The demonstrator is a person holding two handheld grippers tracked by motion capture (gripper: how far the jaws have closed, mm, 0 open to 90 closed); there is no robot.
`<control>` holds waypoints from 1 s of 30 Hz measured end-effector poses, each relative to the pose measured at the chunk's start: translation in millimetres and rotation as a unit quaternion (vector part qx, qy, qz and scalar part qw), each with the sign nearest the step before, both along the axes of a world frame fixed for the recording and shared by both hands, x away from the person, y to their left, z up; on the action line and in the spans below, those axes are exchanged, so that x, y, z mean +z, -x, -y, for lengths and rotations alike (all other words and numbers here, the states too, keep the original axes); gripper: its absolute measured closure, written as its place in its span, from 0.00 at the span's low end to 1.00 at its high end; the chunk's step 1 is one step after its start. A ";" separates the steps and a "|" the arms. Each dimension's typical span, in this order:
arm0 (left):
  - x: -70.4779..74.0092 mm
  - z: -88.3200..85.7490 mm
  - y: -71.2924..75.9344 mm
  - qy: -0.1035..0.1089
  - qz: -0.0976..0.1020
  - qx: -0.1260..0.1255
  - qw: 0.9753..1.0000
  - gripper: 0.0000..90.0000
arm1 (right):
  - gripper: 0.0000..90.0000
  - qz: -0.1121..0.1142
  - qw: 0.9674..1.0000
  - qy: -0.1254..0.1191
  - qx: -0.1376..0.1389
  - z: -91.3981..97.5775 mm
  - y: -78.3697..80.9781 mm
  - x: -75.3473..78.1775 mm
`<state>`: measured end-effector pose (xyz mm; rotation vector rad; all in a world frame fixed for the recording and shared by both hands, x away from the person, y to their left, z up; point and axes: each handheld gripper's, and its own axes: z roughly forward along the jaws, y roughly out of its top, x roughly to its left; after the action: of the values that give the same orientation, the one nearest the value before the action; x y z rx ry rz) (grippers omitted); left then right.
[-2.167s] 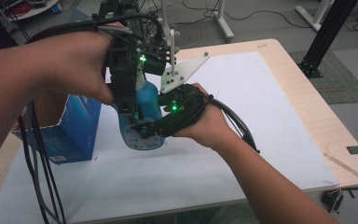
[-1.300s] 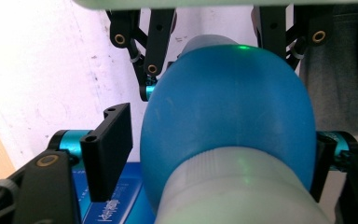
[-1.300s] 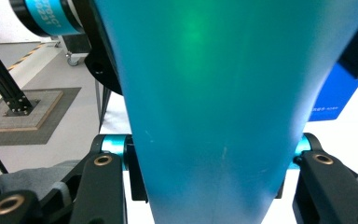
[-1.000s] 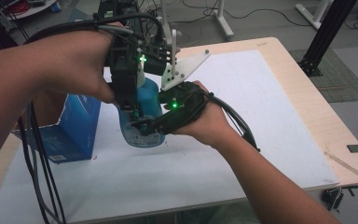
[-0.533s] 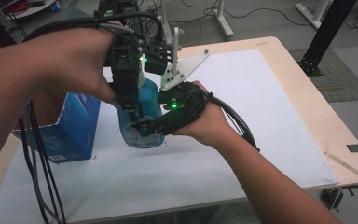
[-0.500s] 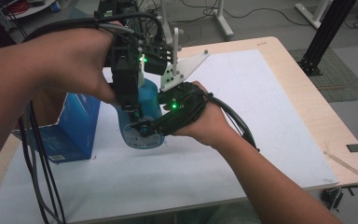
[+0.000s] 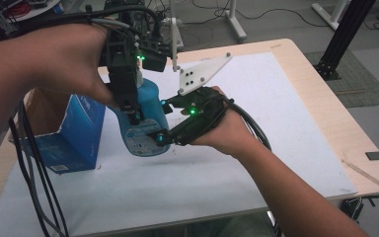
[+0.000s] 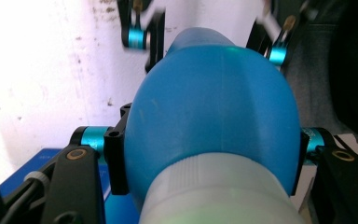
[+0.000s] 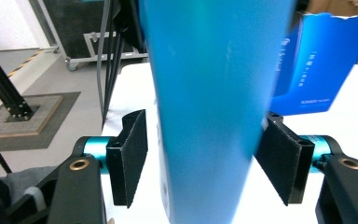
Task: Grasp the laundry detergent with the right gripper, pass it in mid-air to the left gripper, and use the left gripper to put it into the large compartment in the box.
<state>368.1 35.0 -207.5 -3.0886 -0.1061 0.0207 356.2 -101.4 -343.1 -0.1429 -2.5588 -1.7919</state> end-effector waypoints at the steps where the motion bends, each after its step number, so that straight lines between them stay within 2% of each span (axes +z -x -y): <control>1: 0.7 -1.5 -0.9 0.001 0.001 0.002 1.000 0.43 | 0.39 0.002 1.000 0.002 -0.003 2.4 -0.2 0.9; 7: 5.5 -6.9 -4.7 0.001 0.005 0.012 1.000 0.43 | 0.37 0.000 1.000 0.002 -0.016 13.5 -3.0 5.1; 15: 13.5 -14.7 -6.2 0.003 0.002 0.025 1.000 0.43 | 0.35 -0.004 0.999 0.020 -0.027 26.3 -5.5 10.1; 18: 19.6 -19.3 -7.5 0.005 0.005 0.032 0.999 0.43 | 0.35 0.004 0.999 0.029 -0.027 30.6 -5.4 14.6; 20: 26.2 -23.2 -8.4 0.006 0.006 0.039 0.999 0.43 | 0.32 0.001 0.999 0.033 -0.026 34.5 -5.0 19.3; 21: 28.8 -24.6 -8.7 0.008 0.008 0.041 0.999 0.43 | 0.26 -0.002 0.999 0.036 -0.027 35.7 -5.6 21.3; 22: 32.7 -26.6 -9.0 0.009 0.009 0.045 0.999 0.43 | 0.25 -0.008 0.999 0.041 -0.028 36.4 -6.1 22.8; 25: 45.8 -33.7 -10.0 0.015 0.012 0.058 0.998 0.43 | 0.25 -0.004 0.998 0.065 -0.024 42.2 -7.0 30.6; 30: 66.1 -49.2 -14.3 0.022 0.006 0.090 0.996 0.43 | 0.25 0.002 0.996 0.089 -0.026 51.8 -8.2 44.2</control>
<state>382.4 84.2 -141.4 -3.1119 -0.3884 0.0120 364.4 -153.1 -299.0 -0.2114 -2.7389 -1.5784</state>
